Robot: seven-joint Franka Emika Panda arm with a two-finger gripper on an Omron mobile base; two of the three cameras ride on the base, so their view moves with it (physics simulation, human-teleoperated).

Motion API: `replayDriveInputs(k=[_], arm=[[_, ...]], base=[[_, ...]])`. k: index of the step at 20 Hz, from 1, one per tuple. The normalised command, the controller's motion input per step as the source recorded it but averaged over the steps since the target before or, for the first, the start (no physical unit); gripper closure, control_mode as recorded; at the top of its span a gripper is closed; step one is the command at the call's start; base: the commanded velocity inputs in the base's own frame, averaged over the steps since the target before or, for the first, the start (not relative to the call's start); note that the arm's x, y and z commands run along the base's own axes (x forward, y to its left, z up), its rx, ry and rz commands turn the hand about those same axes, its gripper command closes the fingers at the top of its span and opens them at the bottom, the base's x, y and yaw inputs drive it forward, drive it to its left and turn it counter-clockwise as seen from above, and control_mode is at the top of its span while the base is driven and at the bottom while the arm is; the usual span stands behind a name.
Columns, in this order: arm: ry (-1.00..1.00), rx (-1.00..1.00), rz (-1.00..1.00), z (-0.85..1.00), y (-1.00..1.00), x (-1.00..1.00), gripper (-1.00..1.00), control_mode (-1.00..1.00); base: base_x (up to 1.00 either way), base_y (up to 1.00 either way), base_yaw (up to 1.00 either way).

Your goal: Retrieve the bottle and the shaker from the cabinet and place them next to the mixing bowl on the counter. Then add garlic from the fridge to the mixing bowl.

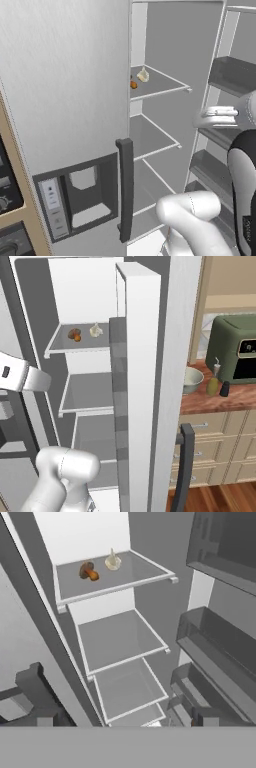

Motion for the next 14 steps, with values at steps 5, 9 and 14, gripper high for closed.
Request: replayDriveInputs(k=[5,9,14], arm=[[-0.06,0.03,-0.17,0.15,-0.05,0.26,-1.00,-1.00],[-0.02,0.03,-0.16,0.05,-0.02,0.92,-1.00,-1.00],[0.00,0.09,0.02,0.00,-0.18,0.72,-1.00,-1.00]], base=[[0.00,0.00,0.00],[0.00,0.00,0.00],[0.00,0.00,0.00]])
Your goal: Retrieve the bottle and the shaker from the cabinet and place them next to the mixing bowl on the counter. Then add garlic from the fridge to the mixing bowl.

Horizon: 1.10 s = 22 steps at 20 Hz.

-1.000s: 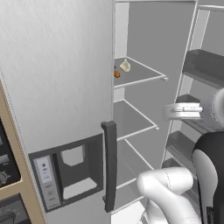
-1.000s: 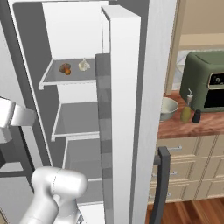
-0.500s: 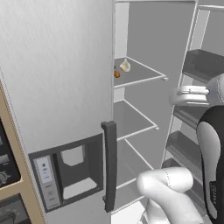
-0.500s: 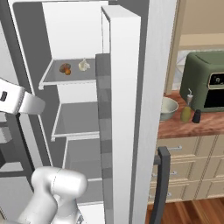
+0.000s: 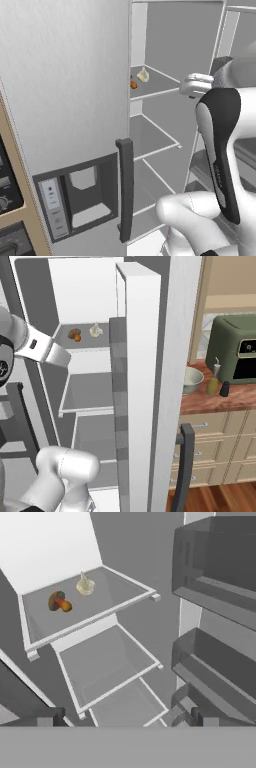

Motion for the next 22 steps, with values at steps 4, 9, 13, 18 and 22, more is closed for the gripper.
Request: replayDriveInputs(k=[4,9,13,18,22], arm=[[0.00,0.00,0.09,0.00,0.00,0.66,-1.00,-1.00],[0.00,0.00,0.09,0.00,0.00,0.82,-1.00,-1.00],[0.01,0.00,0.02,0.00,0.00,0.66,-1.00,-1.00],[0.00,0.00,0.00,-0.03,0.00,0.40,-1.00,-1.00],[0.00,0.00,0.00,-0.17,0.01,0.57,-1.00,-1.00]], base=[[0.00,0.00,0.00],[0.00,0.00,0.00],[0.00,0.00,0.00],[0.00,0.00,0.00],[0.00,0.00,0.00]])
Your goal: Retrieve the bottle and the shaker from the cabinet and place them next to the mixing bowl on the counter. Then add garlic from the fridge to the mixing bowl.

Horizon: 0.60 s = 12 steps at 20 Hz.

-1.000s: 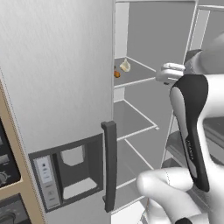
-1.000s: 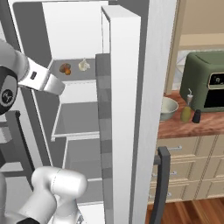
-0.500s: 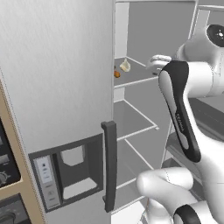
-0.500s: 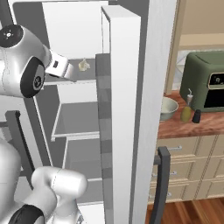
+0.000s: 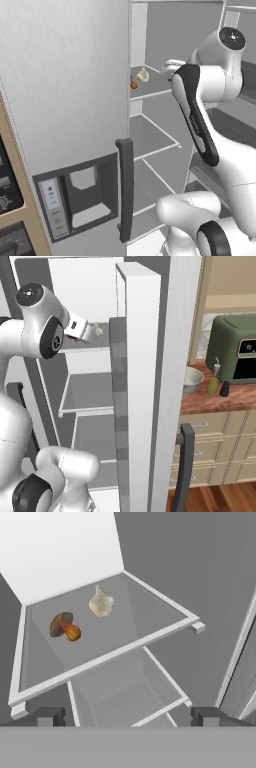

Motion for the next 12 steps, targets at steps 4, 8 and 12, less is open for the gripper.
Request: replayDriveInputs(k=[4,8,12], arm=[[0.00,0.00,0.03,-0.09,0.14,0.58,-1.00,-1.00],[0.00,0.00,0.09,-0.11,0.17,0.57,-1.00,-1.00],[0.00,0.00,0.04,-0.07,0.03,0.63,-1.00,-1.00]], base=[[0.00,0.00,0.00],[0.00,0.00,0.00],[0.00,0.00,0.00]])
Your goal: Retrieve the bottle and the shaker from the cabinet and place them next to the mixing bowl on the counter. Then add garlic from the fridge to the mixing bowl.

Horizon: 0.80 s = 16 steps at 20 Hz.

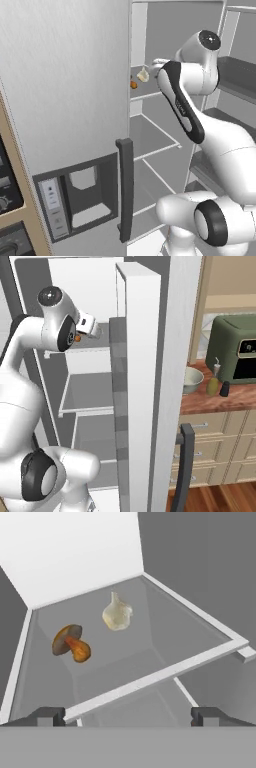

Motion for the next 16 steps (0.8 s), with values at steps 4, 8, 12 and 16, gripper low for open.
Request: replayDriveInputs(k=[4,8,12,16], arm=[[0.00,0.00,0.00,0.00,0.00,0.54,-1.00,-1.00],[0.00,0.00,0.00,-0.08,0.00,0.46,-1.00,-1.00],[0.00,0.00,0.00,-0.45,0.01,0.36,-1.00,-1.00],[0.00,0.00,0.00,-0.32,0.02,0.31,-1.00,-1.00]], base=[[0.00,0.00,0.00],[0.00,0.00,0.00],[0.00,0.00,0.00],[0.00,0.00,0.00]])
